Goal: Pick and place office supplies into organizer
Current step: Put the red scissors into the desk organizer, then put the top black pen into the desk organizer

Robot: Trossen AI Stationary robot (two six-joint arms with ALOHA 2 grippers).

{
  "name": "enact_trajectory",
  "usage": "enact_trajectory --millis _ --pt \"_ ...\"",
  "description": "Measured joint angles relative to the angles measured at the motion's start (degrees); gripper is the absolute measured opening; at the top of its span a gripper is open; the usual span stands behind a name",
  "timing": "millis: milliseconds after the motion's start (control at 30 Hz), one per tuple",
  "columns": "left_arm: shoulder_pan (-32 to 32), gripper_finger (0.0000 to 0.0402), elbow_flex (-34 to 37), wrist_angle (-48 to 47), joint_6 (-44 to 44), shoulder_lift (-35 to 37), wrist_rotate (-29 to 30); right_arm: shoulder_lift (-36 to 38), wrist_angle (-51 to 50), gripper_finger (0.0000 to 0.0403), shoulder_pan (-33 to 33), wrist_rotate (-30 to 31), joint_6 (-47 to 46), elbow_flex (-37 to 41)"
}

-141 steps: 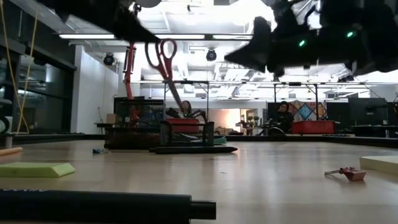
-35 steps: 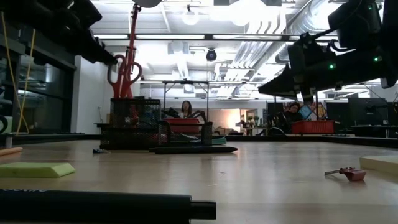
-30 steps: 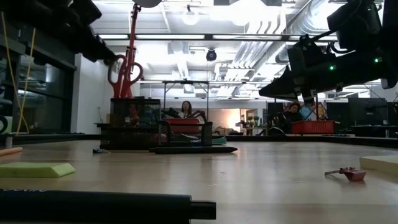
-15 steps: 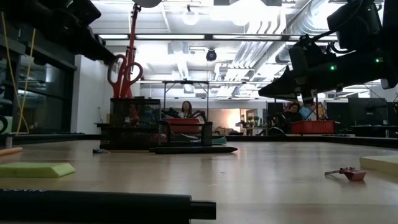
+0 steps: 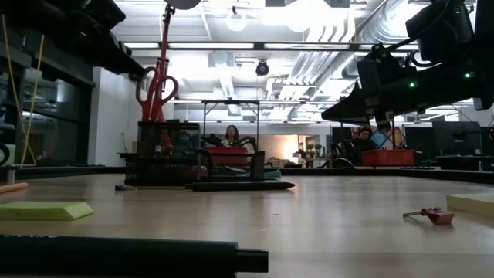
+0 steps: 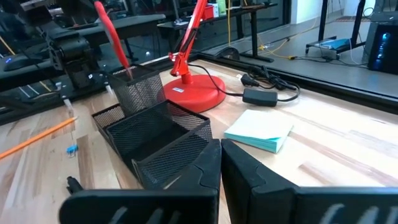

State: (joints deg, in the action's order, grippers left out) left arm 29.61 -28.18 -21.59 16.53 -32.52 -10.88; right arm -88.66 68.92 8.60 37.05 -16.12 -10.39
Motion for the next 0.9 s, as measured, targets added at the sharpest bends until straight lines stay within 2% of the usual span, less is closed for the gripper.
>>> enact_trajectory --millis 200,333,533,667,900 --pt "0.0 0.0002 -0.1 7.9 -0.8 0.0 -0.1 0.0 -0.6 0.0 0.0 0.9 -0.3 0.0" --pt "0.0 0.0001 0.2 6.2 -0.5 -2.2 0.1 0.0 -1.0 0.0 0.0 0.8 -0.4 0.0" --pt "0.0 0.0 5.5 11.2 -1.3 -7.0 0.2 0.0 -2.1 0.0 0.0 0.9 -1.4 0.0" --pt "0.0 0.0 10.0 18.4 -2.1 -9.7 1.3 0.0 -2.7 0.0 0.0 0.9 -1.7 0.0" --pt "-1.5 0.0001 10.9 23.6 -3.3 -11.1 -2.9 0.0 -3.3 0.0 0.0 0.9 -2.2 0.0"
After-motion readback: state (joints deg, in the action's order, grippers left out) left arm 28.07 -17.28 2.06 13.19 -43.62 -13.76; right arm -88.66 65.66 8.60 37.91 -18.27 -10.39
